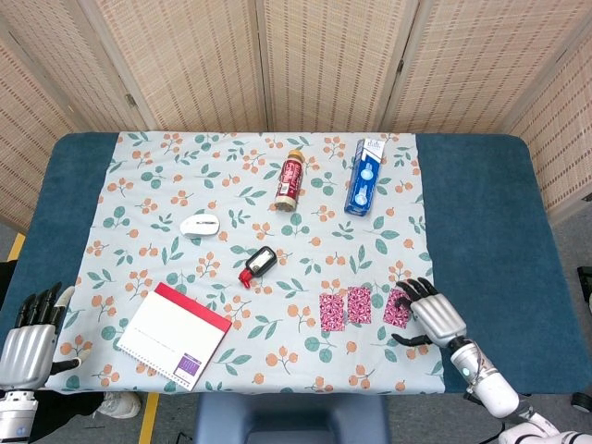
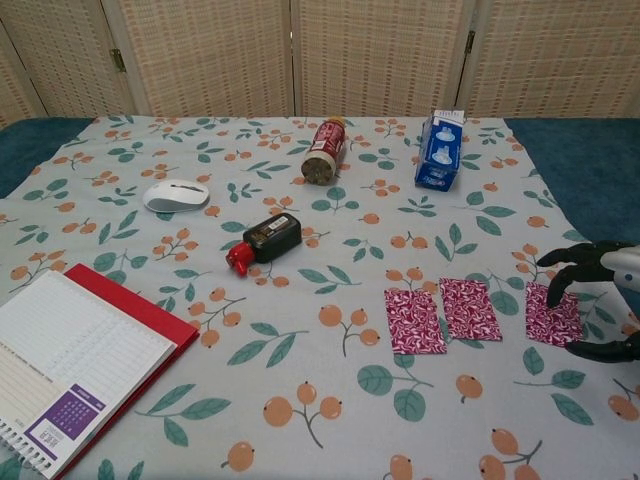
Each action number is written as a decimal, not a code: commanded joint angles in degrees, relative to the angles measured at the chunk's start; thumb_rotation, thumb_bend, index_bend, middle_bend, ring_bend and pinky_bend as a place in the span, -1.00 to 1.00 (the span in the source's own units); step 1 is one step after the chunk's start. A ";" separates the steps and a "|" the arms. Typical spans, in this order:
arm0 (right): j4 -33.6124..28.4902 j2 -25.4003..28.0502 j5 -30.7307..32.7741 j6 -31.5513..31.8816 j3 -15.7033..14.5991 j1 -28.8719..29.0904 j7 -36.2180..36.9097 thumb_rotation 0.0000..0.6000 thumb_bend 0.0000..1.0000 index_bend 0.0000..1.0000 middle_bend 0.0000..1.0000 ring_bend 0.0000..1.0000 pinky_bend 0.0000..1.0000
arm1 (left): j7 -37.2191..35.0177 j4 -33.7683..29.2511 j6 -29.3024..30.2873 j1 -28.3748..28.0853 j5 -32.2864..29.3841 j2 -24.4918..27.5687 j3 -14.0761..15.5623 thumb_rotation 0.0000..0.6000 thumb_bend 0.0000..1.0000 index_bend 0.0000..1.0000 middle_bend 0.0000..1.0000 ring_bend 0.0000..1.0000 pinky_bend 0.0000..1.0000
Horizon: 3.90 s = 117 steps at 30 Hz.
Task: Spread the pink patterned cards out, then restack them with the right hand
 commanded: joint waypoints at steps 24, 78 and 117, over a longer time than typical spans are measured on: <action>-6.61 -6.93 8.83 -5.60 6.11 4.68 -8.21 0.10 -0.41 -0.62 -0.88 -1.00 -1.00 | -1.23 0.76 0.20 0.36 0.03 0.01 0.26 1.00 -0.82 -0.82 -1.00 -0.88 -1.00; 0.00 -17.16 15.52 -6.08 5.81 10.38 -20.72 0.16 -0.41 -0.68 -0.89 -1.00 -1.00 | -3.35 2.81 -0.91 0.45 -0.99 -0.29 0.15 1.00 -0.82 -0.81 -1.00 -0.88 -1.00; -7.43 -8.36 11.99 1.53 9.09 4.65 -4.09 0.68 -0.42 -0.43 -0.84 -1.00 -1.00 | -3.22 3.05 -1.87 -0.42 -0.69 -0.70 -0.14 1.00 -0.82 -0.82 -1.00 -0.88 -1.00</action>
